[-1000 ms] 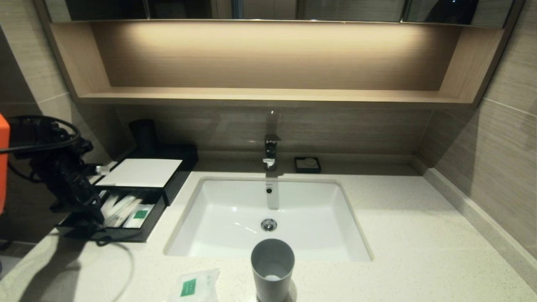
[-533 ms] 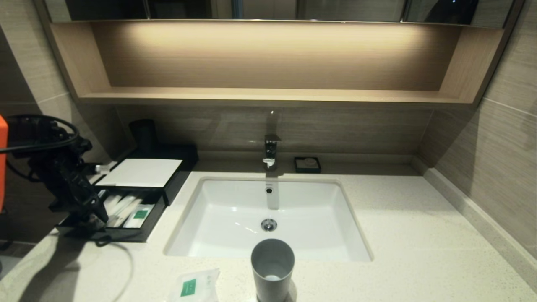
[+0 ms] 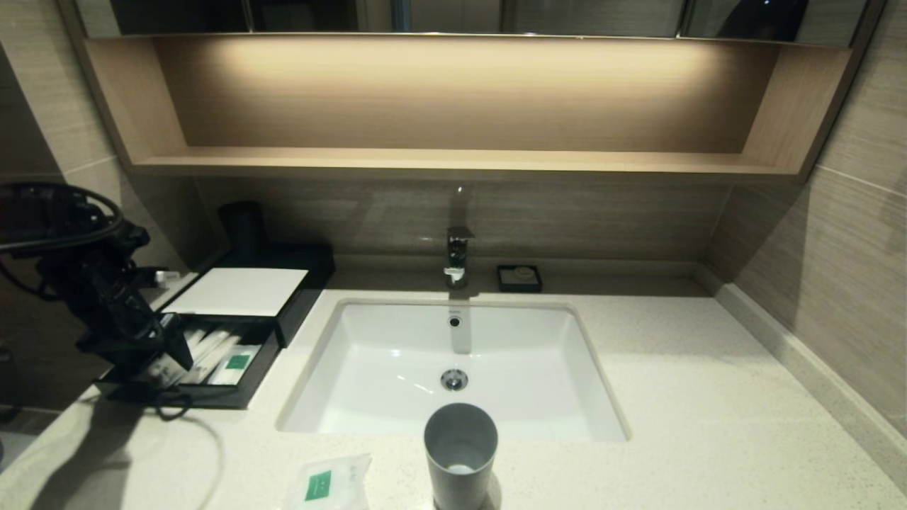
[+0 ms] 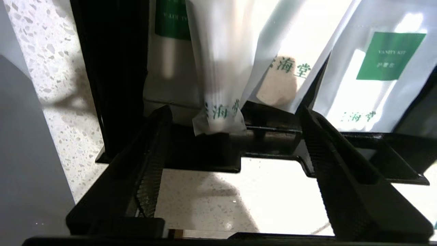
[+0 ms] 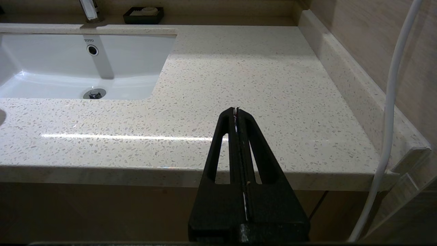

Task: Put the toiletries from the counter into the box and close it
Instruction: Place the bathroom toiletry into the drawer

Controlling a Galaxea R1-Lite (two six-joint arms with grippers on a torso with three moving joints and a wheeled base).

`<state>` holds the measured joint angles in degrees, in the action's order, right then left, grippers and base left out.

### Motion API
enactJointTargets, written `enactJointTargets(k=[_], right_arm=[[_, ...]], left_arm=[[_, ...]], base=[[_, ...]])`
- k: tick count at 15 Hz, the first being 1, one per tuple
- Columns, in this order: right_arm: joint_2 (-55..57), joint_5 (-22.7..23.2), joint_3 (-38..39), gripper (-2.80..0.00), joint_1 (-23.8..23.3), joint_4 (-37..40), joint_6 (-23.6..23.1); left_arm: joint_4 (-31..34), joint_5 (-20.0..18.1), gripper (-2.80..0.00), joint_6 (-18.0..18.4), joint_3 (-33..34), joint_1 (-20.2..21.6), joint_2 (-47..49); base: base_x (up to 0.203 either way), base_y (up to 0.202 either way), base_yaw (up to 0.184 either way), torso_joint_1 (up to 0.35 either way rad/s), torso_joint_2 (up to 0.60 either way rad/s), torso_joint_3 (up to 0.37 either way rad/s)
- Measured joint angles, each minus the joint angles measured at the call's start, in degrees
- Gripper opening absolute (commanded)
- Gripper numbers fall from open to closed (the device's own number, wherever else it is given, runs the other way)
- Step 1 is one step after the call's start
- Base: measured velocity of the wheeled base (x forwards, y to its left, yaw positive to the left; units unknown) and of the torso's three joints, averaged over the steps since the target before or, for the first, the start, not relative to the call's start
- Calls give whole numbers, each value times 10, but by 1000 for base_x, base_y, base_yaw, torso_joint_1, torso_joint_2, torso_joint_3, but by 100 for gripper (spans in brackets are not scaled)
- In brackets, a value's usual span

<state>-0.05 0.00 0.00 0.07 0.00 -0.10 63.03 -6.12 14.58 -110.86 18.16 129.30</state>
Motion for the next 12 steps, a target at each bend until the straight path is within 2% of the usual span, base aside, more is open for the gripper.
enactJointTargets(k=[6,7,12], right_arm=[[0,0,0,-280,0,0,0],[0,0,0,-280,0,0,0],[0,0,0,-280,0,0,0]], left_arm=[[40,-32,0,-18,1,-7,-48],[48,-33,-280,-21,1,-9,-58],[70,-40,-280,-39,4,-11,-107]], base=[[0,0,0,0,0,0],[0,0,0,0,0,0],[0,0,0,0,0,0]])
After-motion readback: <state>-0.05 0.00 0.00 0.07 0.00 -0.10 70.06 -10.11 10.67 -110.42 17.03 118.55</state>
